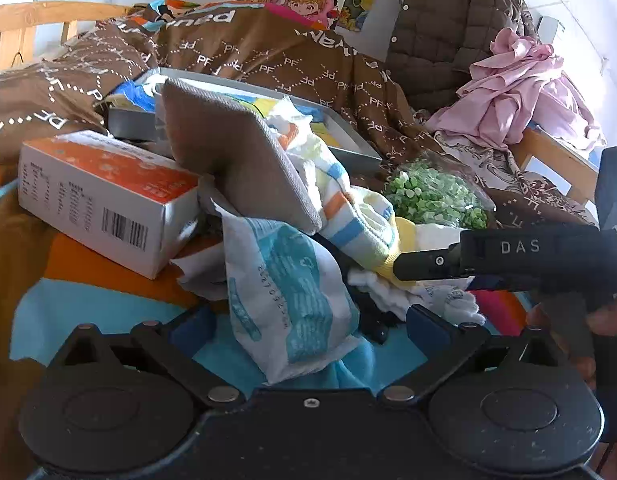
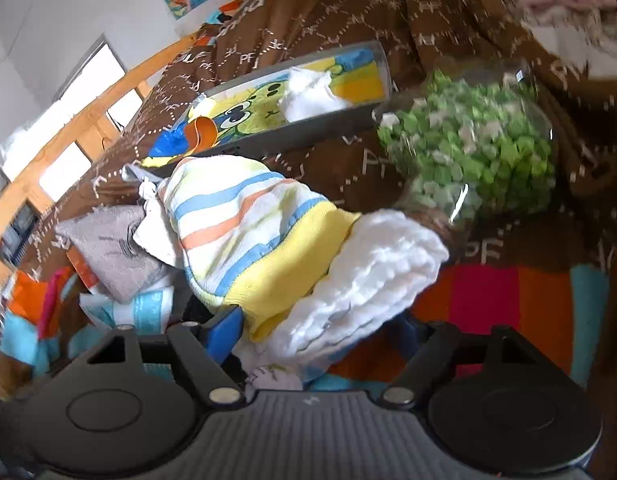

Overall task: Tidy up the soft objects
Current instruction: 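Grasp the white wipes packet with the left tool while the right tool grasps the white knit towel, then carry the wipes packet and knit towel over the frog-picture tray with both tools, then open both tools to drop the packet and towel into the tray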

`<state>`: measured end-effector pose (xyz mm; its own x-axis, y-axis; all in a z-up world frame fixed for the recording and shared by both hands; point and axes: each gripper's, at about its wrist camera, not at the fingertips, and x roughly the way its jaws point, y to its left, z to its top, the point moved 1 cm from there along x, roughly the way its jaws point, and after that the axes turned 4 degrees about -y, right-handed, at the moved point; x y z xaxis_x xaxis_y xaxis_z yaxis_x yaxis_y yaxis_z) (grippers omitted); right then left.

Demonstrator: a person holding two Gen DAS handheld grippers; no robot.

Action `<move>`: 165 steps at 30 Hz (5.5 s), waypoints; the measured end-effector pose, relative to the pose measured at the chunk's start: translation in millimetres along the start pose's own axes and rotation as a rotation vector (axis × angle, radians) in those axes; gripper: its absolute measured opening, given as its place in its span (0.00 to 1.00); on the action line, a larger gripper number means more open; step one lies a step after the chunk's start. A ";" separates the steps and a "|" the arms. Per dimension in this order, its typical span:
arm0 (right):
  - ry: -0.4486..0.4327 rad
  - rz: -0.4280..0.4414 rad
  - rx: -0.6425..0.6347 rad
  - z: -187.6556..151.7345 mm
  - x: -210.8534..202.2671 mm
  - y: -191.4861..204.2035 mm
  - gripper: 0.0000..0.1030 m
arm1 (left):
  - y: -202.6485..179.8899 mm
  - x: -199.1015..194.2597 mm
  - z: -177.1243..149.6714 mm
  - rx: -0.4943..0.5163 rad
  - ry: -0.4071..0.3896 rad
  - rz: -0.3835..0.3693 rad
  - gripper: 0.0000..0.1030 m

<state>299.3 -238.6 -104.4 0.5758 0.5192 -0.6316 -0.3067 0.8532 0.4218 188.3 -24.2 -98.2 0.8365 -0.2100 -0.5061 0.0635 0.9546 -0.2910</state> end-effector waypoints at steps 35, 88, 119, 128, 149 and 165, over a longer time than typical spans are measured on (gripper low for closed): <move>-0.018 0.015 0.154 2.0 -16.3 -19.3 0.23 | 8.8 -0.5 -7.7 -0.167 -0.046 -0.038 0.51; -0.710 0.021 -0.175 55.7 -93.3 43.2 0.12 | -32.1 -41.0 83.1 0.048 -0.307 0.014 0.33; -0.402 0.016 -0.110 162.4 115.2 8.5 0.13 | 63.7 193.0 209.0 -0.215 -0.115 0.149 0.33; -0.322 -0.056 -0.088 161.9 117.2 3.8 0.16 | 61.9 207.4 198.7 -0.215 -0.028 0.172 0.33; -0.350 -0.082 -0.085 174.1 89.3 0.9 0.62 | 57.2 204.4 199.8 -0.206 0.038 0.197 0.67; -0.573 -0.119 -0.116 164.6 -20.8 18.6 1.00 | 4.4 94.3 227.5 -0.088 -0.278 0.188 0.99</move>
<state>406.3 -241.6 23.7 0.9186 0.3379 -0.2051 -0.2773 0.9206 0.2750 391.3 8.3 37.6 0.9461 0.0448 -0.3208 -0.1427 0.9467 -0.2887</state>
